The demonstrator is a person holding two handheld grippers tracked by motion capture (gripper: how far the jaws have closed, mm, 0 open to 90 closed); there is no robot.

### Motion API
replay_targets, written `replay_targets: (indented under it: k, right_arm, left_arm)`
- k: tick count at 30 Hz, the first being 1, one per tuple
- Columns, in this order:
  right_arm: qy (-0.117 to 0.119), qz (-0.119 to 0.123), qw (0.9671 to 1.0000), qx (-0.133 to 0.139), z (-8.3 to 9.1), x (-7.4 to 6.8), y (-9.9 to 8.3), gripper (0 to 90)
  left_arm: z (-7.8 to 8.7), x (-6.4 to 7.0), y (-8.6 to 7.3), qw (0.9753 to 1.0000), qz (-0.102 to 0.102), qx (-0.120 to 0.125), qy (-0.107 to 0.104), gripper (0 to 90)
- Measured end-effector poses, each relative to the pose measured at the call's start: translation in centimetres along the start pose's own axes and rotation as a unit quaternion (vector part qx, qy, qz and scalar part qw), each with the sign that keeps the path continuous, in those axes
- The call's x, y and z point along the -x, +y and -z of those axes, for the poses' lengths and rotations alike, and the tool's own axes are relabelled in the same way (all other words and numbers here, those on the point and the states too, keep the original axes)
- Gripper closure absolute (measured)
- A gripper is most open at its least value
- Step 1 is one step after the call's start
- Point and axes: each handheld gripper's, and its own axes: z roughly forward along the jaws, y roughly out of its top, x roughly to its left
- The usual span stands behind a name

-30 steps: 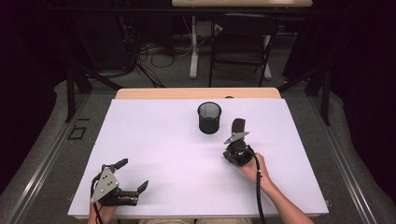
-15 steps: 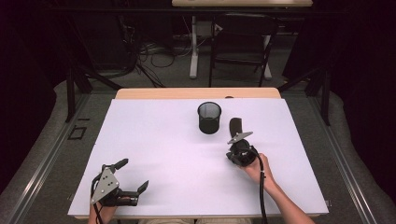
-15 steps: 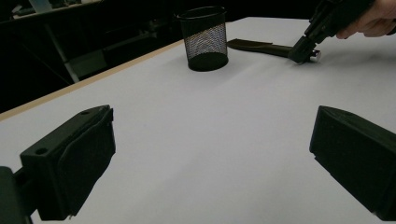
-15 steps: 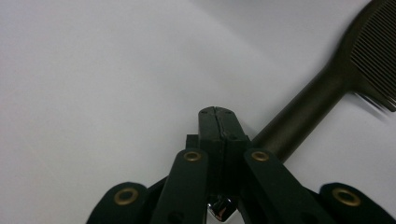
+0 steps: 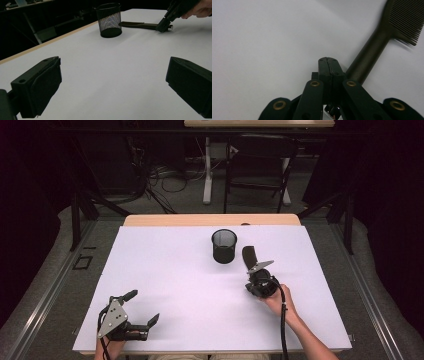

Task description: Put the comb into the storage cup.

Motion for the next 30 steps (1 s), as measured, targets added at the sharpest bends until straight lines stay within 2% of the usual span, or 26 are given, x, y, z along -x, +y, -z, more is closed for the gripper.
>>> replay_targets:
  k: [14,30]
  right_arm:
    - [-0.009,-0.018,0.9998,-0.008,0.6,0.8,0.0,90.0]
    - [-0.014,-0.025,0.9994,-0.017,0.6,1.3,-0.1,90.0]
  left_arm:
    - [0.0,0.1,0.0,1.0,-0.001,0.001,-0.002,0.3]
    - [0.0,0.1,0.0,1.0,-0.003,0.0,-0.003,0.3]
